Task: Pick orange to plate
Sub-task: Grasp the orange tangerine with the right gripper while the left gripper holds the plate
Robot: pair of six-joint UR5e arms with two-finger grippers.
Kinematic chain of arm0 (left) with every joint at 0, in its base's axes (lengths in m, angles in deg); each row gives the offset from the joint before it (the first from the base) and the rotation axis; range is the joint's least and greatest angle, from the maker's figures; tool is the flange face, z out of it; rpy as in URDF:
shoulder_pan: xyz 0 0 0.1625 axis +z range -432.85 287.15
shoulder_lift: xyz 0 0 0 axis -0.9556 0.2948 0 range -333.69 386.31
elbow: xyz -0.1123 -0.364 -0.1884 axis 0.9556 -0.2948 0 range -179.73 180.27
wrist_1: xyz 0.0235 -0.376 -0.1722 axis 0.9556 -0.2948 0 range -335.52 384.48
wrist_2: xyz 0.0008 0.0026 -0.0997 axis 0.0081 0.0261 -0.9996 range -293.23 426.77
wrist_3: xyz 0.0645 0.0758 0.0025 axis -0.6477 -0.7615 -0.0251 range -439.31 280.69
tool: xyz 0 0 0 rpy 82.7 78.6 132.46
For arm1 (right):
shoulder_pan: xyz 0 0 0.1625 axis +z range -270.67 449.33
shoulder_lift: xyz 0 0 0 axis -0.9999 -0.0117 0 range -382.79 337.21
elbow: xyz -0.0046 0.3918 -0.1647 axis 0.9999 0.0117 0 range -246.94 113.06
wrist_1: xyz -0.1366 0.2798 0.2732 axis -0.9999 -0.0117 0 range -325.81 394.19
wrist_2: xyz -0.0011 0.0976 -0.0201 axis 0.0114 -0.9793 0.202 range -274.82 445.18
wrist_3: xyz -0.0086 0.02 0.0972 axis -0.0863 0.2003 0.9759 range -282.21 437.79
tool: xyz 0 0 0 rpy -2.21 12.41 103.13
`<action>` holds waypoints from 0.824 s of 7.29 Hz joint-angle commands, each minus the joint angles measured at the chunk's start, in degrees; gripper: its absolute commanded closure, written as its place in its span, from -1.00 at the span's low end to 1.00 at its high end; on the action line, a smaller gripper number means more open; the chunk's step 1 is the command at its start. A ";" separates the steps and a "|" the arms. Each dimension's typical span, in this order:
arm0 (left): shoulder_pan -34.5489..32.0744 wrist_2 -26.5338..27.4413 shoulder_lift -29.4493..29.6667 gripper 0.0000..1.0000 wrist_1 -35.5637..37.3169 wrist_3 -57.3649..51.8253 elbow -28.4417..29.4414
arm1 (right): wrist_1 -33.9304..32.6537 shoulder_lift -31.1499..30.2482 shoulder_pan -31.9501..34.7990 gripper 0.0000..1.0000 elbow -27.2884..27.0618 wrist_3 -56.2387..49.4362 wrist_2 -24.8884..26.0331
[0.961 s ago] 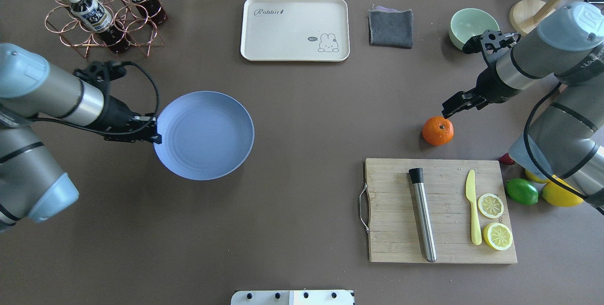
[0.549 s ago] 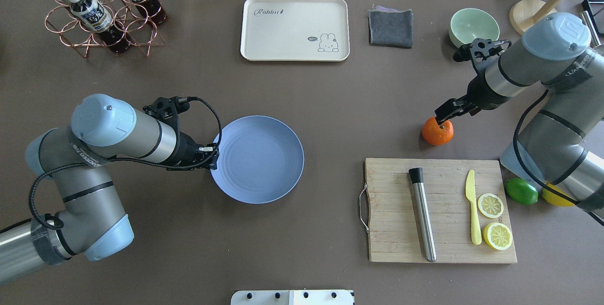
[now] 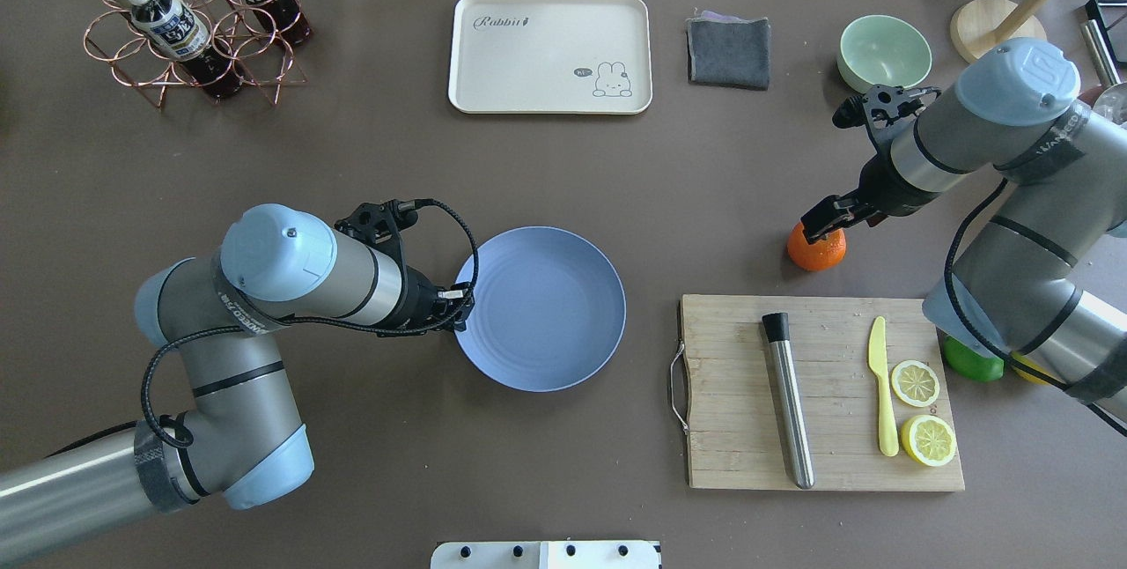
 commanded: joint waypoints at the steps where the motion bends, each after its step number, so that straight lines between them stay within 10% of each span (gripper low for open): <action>1: 1.51 2.24 1.84 1.00 -0.14 1.39 1.03 | 0.02 1.67 -1.44 -1.00 1.92 0.36 0.92; 2: 1.52 2.25 1.84 -0.25 -0.15 1.39 0.94 | -0.15 1.75 -1.80 -0.99 2.10 0.28 1.97; 6: 1.43 3.12 1.84 -0.52 -0.15 1.48 0.86 | -0.50 1.75 -2.59 -0.79 2.46 0.28 3.82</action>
